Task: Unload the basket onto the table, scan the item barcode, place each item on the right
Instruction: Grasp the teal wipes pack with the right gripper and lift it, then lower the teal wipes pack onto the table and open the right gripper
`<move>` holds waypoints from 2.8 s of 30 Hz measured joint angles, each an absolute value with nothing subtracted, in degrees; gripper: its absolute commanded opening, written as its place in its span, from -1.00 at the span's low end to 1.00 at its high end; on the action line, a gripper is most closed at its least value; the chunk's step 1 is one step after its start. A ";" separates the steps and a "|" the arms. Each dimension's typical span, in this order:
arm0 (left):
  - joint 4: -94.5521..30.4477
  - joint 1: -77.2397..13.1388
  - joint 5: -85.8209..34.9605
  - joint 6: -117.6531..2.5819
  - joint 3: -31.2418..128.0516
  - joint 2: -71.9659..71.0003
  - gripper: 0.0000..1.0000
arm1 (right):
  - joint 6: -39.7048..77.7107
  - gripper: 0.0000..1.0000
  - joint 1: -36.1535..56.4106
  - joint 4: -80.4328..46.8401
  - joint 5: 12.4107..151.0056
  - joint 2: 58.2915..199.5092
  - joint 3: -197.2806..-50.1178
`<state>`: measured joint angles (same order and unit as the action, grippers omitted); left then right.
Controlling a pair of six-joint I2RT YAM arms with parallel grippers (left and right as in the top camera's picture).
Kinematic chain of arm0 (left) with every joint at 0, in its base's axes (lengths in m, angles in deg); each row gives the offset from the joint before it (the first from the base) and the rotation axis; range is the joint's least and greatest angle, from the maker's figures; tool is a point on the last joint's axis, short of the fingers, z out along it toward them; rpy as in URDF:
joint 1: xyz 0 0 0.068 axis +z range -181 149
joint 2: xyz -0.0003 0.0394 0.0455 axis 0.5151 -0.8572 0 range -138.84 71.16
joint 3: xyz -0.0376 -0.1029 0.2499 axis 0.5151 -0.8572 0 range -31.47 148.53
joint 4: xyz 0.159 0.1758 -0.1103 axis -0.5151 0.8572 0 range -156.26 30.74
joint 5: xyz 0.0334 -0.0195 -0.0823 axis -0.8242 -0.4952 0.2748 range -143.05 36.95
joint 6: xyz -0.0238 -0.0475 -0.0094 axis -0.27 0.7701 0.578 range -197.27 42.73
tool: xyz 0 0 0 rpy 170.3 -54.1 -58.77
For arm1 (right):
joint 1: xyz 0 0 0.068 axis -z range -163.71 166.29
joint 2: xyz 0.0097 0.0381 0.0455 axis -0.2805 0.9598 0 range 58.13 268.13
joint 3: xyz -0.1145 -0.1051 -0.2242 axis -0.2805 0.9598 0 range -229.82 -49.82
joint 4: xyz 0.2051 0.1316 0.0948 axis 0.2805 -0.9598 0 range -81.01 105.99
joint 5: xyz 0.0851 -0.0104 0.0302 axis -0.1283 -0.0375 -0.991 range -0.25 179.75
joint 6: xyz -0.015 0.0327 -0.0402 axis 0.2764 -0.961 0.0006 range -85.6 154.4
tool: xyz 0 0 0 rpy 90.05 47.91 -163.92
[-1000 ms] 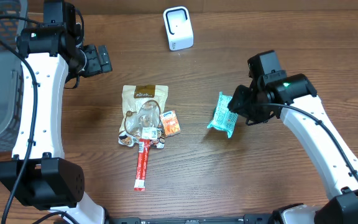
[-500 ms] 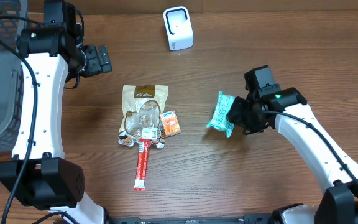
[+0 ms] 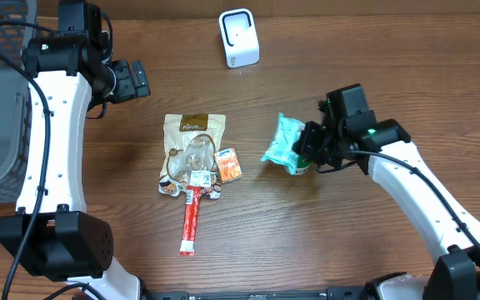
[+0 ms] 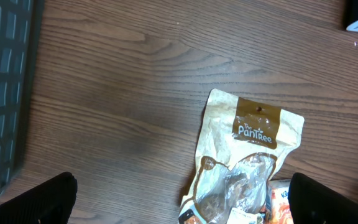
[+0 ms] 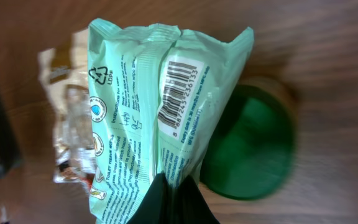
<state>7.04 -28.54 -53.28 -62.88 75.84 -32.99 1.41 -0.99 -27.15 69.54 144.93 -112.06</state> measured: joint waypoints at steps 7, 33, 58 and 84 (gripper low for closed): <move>7.04 -28.54 -53.30 -62.86 75.84 -32.99 0.99 | 3.24 -0.93 -12.94 -23.30 74.66 145.00 -112.41; 7.04 -28.54 -53.28 -62.86 75.84 -32.99 1.00 | 7.38 -0.92 -11.91 -31.06 99.53 153.81 -112.50; 7.04 -28.54 -53.28 -62.86 75.84 -32.99 1.00 | -8.91 -0.93 -14.19 -38.71 89.17 153.89 -112.63; 7.04 -28.54 -53.28 -62.86 75.84 -32.99 0.99 | -2.18 -0.87 -15.30 -16.30 86.48 155.82 -105.74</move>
<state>7.04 -28.54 -53.28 -62.86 75.84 -32.99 -2.18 -15.30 -16.30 86.48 155.82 -105.74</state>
